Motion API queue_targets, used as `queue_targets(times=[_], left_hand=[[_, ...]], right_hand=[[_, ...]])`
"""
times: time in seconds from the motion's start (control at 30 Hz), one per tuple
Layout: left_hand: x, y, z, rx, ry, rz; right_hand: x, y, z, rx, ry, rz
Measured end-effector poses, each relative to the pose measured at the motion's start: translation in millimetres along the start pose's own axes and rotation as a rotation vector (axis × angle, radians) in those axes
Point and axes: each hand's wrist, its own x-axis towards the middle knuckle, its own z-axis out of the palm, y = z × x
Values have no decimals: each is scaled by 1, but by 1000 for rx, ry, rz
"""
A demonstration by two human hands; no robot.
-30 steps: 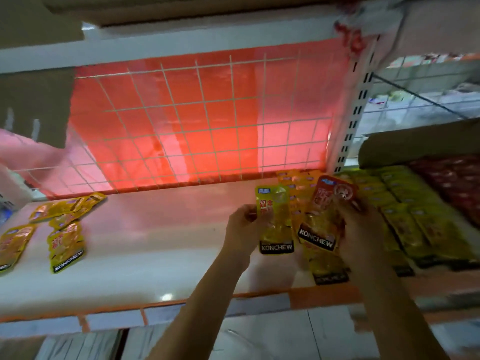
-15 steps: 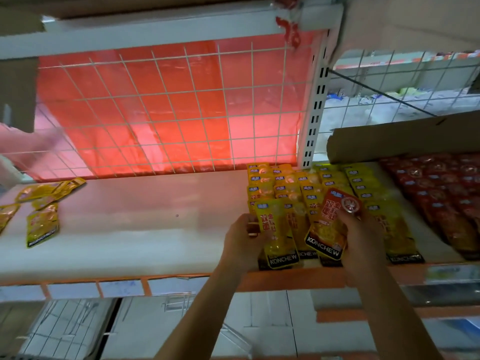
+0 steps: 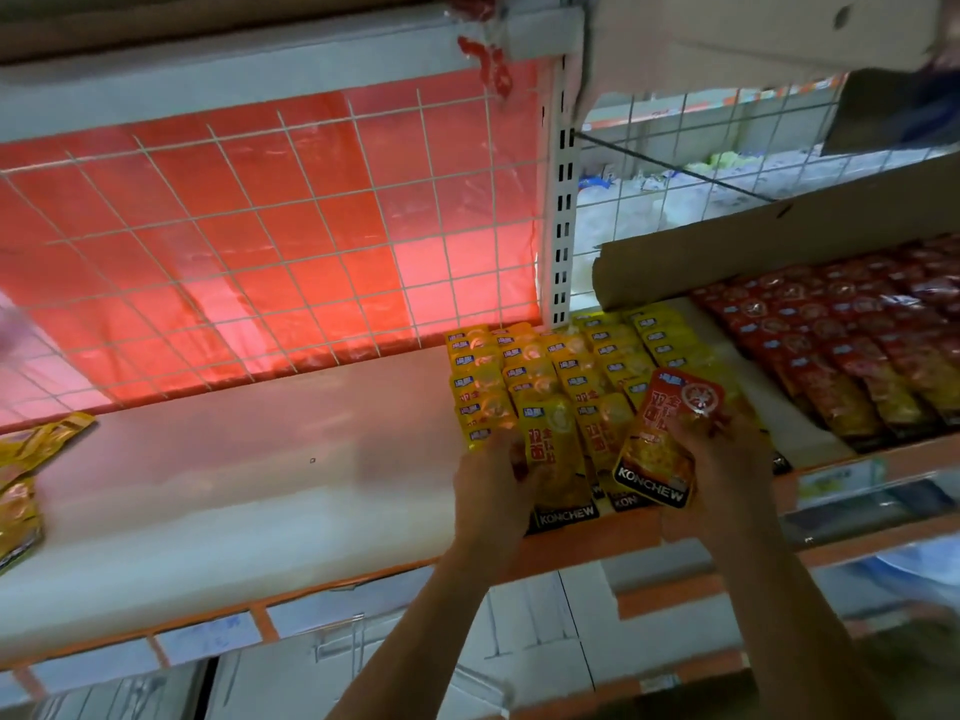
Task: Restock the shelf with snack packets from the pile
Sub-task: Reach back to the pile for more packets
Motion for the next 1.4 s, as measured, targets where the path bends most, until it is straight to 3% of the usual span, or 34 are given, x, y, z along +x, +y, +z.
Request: queue_targets(times=[0.33,0.6,0.9,1.1,1.4], left_hand=[[0,13,8,324,27,-11],[10,82,55,181,51,282],[32,182,153,133,-26,381],[30,238,212,138,-68,479],[34,305,260,156,-46,551]], right_hand=[[10,-1,-27,-24,61,-22],[54,-10,-72,-121,59,-44],[124,-44,-151,-96,-62,-132],[172,-63,-204,-284,61,-218],[216,-78,-262,-344,37,-254]])
